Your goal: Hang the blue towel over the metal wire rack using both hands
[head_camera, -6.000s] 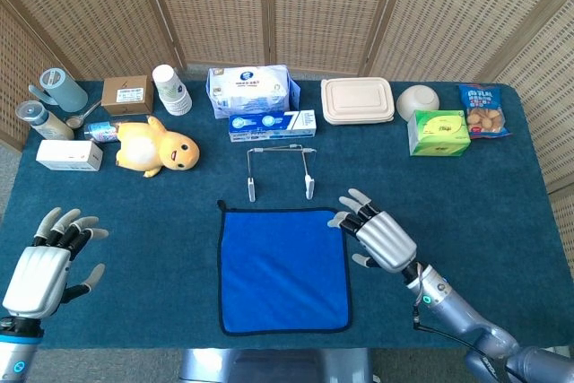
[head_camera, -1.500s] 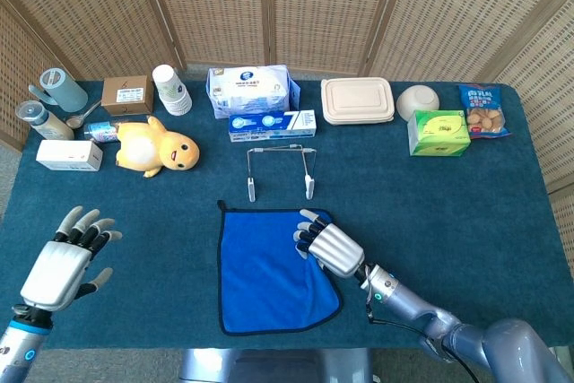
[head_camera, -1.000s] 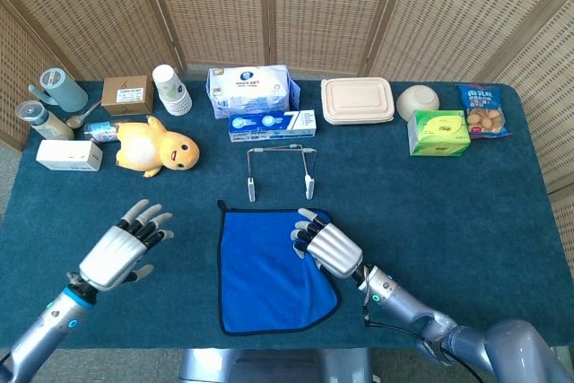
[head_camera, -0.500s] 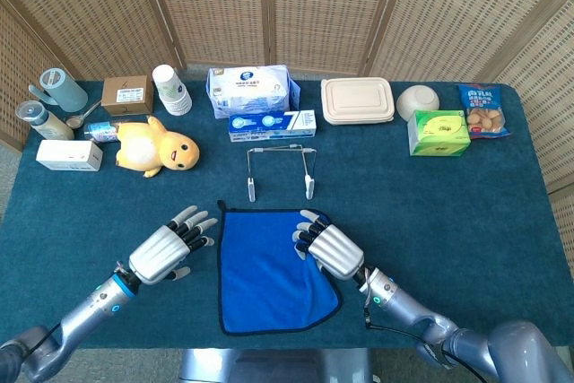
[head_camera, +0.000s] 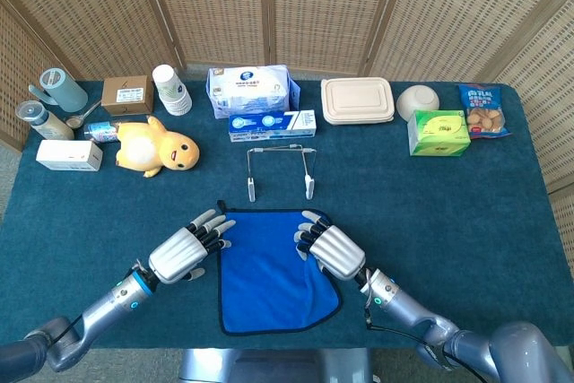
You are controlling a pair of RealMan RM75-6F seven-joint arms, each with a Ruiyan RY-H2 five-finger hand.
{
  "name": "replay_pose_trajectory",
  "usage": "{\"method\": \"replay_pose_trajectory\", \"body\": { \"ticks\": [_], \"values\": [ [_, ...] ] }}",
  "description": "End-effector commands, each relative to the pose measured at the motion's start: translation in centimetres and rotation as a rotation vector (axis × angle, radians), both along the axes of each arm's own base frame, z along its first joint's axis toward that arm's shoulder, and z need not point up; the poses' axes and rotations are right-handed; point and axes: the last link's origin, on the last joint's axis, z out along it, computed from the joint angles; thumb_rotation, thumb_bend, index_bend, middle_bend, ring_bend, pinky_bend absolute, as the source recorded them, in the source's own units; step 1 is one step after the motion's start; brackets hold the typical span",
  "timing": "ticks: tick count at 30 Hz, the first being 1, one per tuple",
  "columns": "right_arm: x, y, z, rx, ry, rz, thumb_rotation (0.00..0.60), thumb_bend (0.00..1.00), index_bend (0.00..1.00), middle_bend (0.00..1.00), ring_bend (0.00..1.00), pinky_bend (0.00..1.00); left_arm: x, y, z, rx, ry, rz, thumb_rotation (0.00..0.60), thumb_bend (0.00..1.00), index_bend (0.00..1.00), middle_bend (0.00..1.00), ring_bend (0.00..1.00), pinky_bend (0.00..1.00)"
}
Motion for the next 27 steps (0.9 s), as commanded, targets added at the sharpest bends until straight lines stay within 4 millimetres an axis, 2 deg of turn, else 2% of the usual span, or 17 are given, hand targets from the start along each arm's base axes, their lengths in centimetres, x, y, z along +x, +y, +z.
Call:
{"method": "replay_pose_trajectory", "body": {
  "ticks": [1, 14, 27],
  "values": [
    [0.0, 0.0, 0.0, 0.0, -0.002, -0.002, 0.6, 0.47, 0.72, 0.39, 0.27, 0.16, 0.2, 0.2, -0.5, -0.003, 0.005, -0.003, 0.6, 0.26, 0.27, 0.05, 0.0, 0.01],
    [-0.3, -0.1, 0.2, -0.005, -0.002, -0.016, 0.6, 0.47, 0.72, 0.39, 0.27, 0.16, 1.3, 0.8, -2.6, -0.031, -0.021, 0.021, 0.6, 0.26, 0.3, 0.06, 0.0, 0.01],
    [-0.4, -0.1, 0.3, -0.005, -0.005, -0.018, 0.6, 0.47, 0.72, 0.39, 0.27, 0.16, 1.6, 1.0, -2.8, -0.036, -0.044, 0.038, 0.6, 0.34, 0.3, 0.06, 0.0, 0.01]
  ]
}}
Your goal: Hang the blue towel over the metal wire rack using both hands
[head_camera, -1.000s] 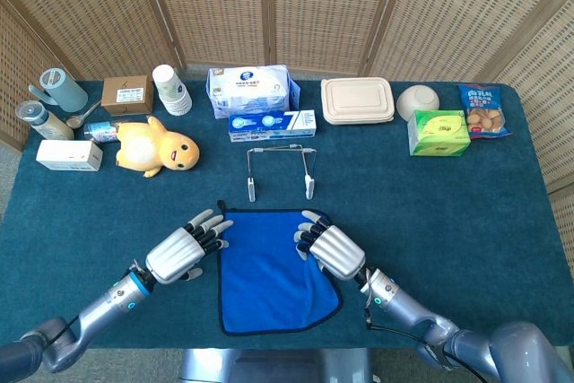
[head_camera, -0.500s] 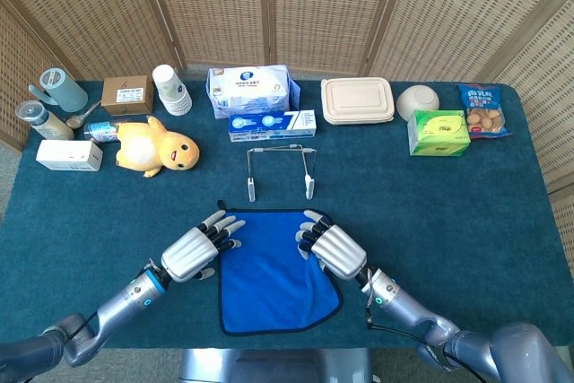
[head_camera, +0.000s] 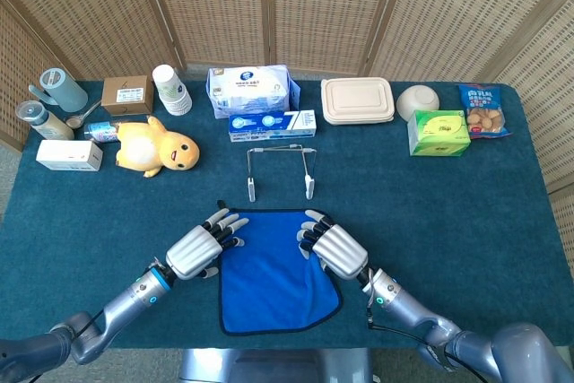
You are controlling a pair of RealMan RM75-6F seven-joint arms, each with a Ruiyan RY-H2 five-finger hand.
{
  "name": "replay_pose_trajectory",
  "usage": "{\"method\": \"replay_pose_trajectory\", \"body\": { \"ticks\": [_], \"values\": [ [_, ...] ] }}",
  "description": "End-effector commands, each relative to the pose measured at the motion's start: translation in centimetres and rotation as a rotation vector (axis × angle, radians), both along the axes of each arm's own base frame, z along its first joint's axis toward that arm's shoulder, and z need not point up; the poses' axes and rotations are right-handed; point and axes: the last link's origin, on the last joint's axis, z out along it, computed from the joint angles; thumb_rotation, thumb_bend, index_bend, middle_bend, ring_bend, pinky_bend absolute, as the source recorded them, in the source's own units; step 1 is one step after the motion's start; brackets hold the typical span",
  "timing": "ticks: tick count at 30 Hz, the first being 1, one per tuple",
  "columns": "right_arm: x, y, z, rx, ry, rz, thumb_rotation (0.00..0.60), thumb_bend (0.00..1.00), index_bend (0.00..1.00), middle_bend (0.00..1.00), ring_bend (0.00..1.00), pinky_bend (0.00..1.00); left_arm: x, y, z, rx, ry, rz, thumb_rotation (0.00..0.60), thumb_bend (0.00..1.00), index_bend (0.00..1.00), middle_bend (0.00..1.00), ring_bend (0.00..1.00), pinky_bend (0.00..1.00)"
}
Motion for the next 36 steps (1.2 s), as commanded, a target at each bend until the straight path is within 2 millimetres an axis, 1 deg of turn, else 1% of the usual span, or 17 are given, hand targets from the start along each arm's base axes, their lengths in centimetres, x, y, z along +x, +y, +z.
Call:
{"method": "replay_pose_trajectory", "body": {
  "ticks": [1, 9, 15, 21, 27, 32, 36],
  "values": [
    [0.0, 0.0, 0.0, 0.0, -0.001, 0.0, 0.6, 0.47, 0.72, 0.39, 0.27, 0.16, 0.1, 0.0, 0.1, -0.001, -0.004, -0.002, 0.6, 0.34, 0.3, 0.06, 0.0, 0.01],
    [0.0, 0.0, 0.0, 0.002, -0.005, -0.004, 0.6, 0.47, 0.71, 0.39, 0.27, 0.16, 0.1, -0.1, 0.0, -0.005, -0.002, 0.003, 0.6, 0.39, 0.29, 0.06, 0.0, 0.01],
    [-0.2, -0.1, 0.1, 0.001, -0.007, -0.012, 0.6, 0.47, 0.71, 0.39, 0.27, 0.16, 0.3, 0.0, -0.5, -0.016, 0.001, 0.009, 0.6, 0.4, 0.29, 0.06, 0.0, 0.01],
    [-0.2, -0.1, 0.2, -0.004, -0.009, -0.017, 0.6, 0.47, 0.71, 0.39, 0.27, 0.17, 0.7, 0.1, -1.4, -0.03, -0.004, 0.016, 0.6, 0.44, 0.3, 0.07, 0.0, 0.02],
    [-0.1, -0.2, 0.4, -0.01, -0.013, -0.016, 0.6, 0.47, 0.71, 0.39, 0.27, 0.17, 1.2, 0.3, -2.1, -0.039, -0.013, 0.018, 0.6, 0.54, 0.3, 0.09, 0.0, 0.02],
    [-0.1, -0.2, 0.5, -0.014, -0.017, -0.018, 0.6, 0.47, 0.71, 0.39, 0.27, 0.17, 1.5, 0.3, -2.5, -0.045, -0.021, 0.021, 0.6, 0.58, 0.31, 0.11, 0.0, 0.02],
    [-0.1, -0.2, 0.7, -0.019, -0.019, -0.02, 0.6, 0.47, 0.71, 0.4, 0.27, 0.17, 1.6, 0.2, -2.8, -0.049, -0.023, 0.024, 0.6, 0.67, 0.33, 0.12, 0.01, 0.03]
  ]
}}
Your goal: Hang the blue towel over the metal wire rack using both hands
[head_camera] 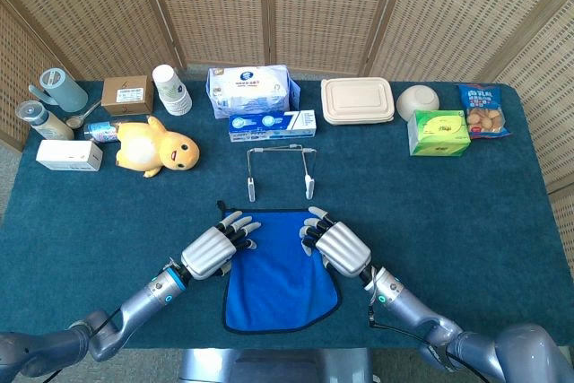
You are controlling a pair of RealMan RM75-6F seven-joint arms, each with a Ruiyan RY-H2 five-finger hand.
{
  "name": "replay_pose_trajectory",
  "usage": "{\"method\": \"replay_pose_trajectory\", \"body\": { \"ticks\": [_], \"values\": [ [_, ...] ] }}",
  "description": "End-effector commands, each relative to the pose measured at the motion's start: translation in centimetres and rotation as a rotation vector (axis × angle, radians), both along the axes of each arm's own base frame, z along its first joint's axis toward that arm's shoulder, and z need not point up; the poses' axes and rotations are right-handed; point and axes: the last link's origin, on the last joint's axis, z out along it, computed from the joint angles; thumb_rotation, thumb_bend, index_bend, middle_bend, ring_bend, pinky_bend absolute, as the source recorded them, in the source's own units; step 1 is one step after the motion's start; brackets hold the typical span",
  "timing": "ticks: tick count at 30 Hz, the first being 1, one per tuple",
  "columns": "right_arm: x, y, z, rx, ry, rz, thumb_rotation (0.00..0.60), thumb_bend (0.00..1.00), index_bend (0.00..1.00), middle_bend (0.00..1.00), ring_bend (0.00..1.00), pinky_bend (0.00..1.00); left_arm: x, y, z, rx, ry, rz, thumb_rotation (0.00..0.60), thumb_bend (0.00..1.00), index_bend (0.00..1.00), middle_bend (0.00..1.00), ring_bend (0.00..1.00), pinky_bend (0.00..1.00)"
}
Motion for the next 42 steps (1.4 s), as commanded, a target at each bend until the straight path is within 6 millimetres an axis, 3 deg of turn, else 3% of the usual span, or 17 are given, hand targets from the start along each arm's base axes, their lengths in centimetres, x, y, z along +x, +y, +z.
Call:
{"method": "replay_pose_trajectory", "body": {
  "ticks": [1, 5, 9, 15, 26, 32, 42],
  "values": [
    [0.0, 0.0, 0.1, -0.002, -0.001, -0.001, 0.6, 0.47, 0.71, 0.4, 0.27, 0.17, 0.1, 0.0, -0.2, -0.004, -0.004, 0.004, 0.6, 0.7, 0.34, 0.13, 0.02, 0.03],
    [0.0, 0.0, 0.1, -0.001, -0.002, -0.002, 0.6, 0.47, 0.75, 0.42, 0.28, 0.17, 0.4, -0.1, -0.5, -0.006, -0.018, 0.016, 0.6, 0.72, 0.47, 0.18, 0.05, 0.05],
    [0.0, 0.1, -0.1, 0.004, 0.0, 0.003, 0.6, 0.46, 0.85, 0.48, 0.29, 0.17, 0.4, -0.1, -0.6, -0.007, -0.049, 0.042, 0.6, 0.7, 0.67, 0.26, 0.1, 0.07],
    [0.5, 0.3, -0.5, 0.02, -0.021, -0.007, 0.6, 0.46, 0.97, 0.55, 0.33, 0.17, -0.2, -0.3, 0.2, 0.002, -0.099, 0.085, 0.6, 0.69, 0.78, 0.34, 0.16, 0.08],
    [1.8, -0.6, 1.6, -0.022, -0.136, -0.047, 0.6, 0.47, 0.99, 0.56, 0.35, 0.17, -0.9, -0.1, 4.1, 0.057, -0.25, 0.166, 0.6, 0.68, 0.79, 0.38, 0.2, 0.09],
    [3.1, -1.5, 4.1, -0.048, -0.213, -0.078, 0.6, 0.47, 0.99, 0.56, 0.35, 0.17, 0.1, 0.4, 6.8, 0.101, -0.319, 0.147, 0.6, 0.67, 0.79, 0.38, 0.2, 0.09],
    [5.9, -3.5, 9.4, -0.094, -0.316, -0.136, 0.6, 0.47, 0.99, 0.56, 0.35, 0.17, 3.1, 2.9, 12.7, 0.177, -0.472, 0.157, 0.6, 0.67, 0.79, 0.39, 0.2, 0.09]
  ]
}}
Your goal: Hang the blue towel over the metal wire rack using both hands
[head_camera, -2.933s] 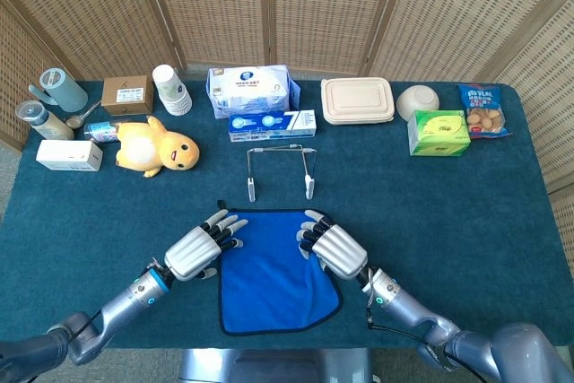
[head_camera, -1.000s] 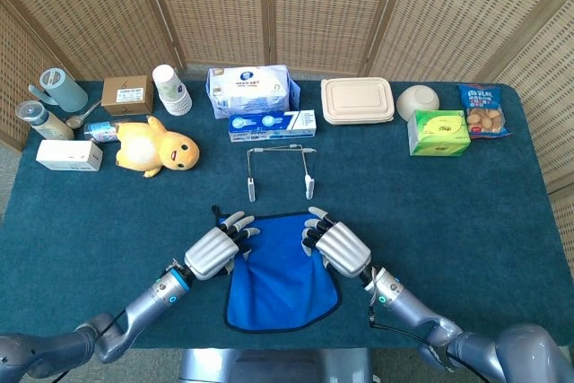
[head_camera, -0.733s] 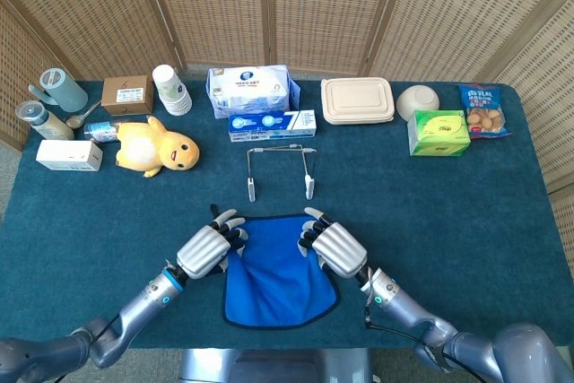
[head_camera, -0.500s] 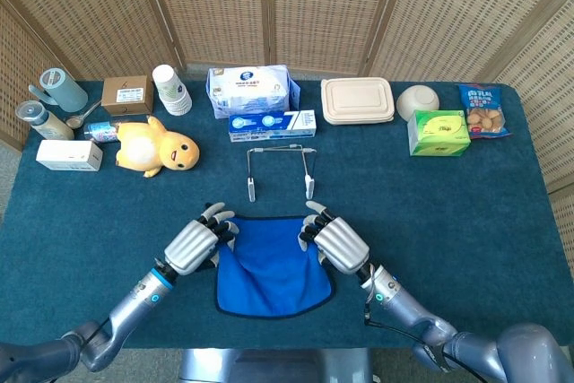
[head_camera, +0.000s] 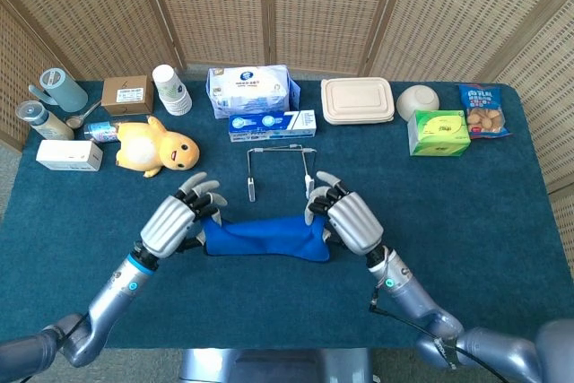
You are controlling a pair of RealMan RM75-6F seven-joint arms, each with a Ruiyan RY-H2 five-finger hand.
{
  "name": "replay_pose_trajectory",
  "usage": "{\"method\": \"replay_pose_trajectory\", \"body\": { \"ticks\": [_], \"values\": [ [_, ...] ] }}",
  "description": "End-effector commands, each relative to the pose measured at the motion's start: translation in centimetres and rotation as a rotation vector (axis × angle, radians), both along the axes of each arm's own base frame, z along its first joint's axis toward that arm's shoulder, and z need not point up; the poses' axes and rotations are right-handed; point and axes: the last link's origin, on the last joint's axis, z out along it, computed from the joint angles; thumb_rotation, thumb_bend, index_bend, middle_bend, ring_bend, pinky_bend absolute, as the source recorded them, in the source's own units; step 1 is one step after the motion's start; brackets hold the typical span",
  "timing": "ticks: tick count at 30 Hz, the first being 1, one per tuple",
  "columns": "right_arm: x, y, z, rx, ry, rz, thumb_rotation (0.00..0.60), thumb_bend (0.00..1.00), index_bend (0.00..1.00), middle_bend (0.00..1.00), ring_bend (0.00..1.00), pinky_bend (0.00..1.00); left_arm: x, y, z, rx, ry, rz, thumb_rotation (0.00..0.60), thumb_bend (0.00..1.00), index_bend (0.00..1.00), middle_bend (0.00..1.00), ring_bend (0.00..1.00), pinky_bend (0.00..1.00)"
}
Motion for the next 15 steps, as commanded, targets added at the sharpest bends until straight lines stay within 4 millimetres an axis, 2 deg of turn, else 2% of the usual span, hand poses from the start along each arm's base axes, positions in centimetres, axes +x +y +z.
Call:
{"method": "replay_pose_trajectory", "body": {
  "ticks": [1, 7, 15],
  "values": [
    [1.0, -1.2, 2.3, -0.029, -0.027, -0.026, 0.6, 0.47, 0.99, 0.56, 0.35, 0.17, 1.1, 1.4, 2.3, 0.038, -0.061, 0.019, 0.6, 0.67, 0.79, 0.39, 0.2, 0.09],
    [2.7, -3.0, 5.1, -0.07, -0.059, -0.041, 0.6, 0.47, 0.99, 0.56, 0.35, 0.17, 2.6, 3.6, 4.5, 0.066, -0.139, 0.052, 0.6, 0.66, 0.79, 0.39, 0.2, 0.09],
    [4.3, -5.7, 7.7, -0.094, -0.11, -0.09, 0.6, 0.47, 0.99, 0.56, 0.35, 0.17, 4.5, 6.1, 6.1, 0.095, -0.237, 0.086, 0.6, 0.66, 0.79, 0.39, 0.2, 0.09]
  ]
}}
